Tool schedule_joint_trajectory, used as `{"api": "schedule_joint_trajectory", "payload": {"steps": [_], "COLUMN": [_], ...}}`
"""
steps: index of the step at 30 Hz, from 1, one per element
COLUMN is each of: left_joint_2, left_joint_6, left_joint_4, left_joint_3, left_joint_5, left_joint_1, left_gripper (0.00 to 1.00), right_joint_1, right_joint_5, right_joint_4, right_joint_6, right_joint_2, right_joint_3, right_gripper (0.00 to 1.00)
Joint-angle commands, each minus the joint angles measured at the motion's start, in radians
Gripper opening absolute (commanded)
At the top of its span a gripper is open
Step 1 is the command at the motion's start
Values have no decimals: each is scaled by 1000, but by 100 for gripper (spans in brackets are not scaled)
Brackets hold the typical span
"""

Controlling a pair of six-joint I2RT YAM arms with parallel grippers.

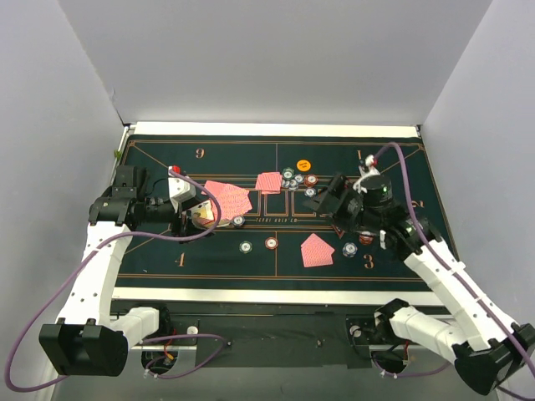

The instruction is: Distribute texas hold em gaming equipment

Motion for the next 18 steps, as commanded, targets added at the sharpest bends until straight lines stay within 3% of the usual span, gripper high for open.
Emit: {"api": "schedule_joint_trajectory", "payload": {"steps": [1, 7, 18], "left_joint_2": [-20, -22, -34], "left_joint_6": [18, 15, 12], "left_joint_4": [-3, -3, -11], "left_joint_3": [22, 23, 23], "left_joint_5": [44, 44, 40], "left_joint_1": [7, 6, 6], "left_gripper": [0, 0, 0], "right_joint_1": [120, 232, 305], "right_joint_5": [-73, -121, -98], "right_joint_4": [78, 301, 330], "right_joint_6": [38, 123, 101], "right_joint_2": [100, 275, 518], "right_joint_3": [171, 272, 467], "right_gripper": [85, 92, 93]}}
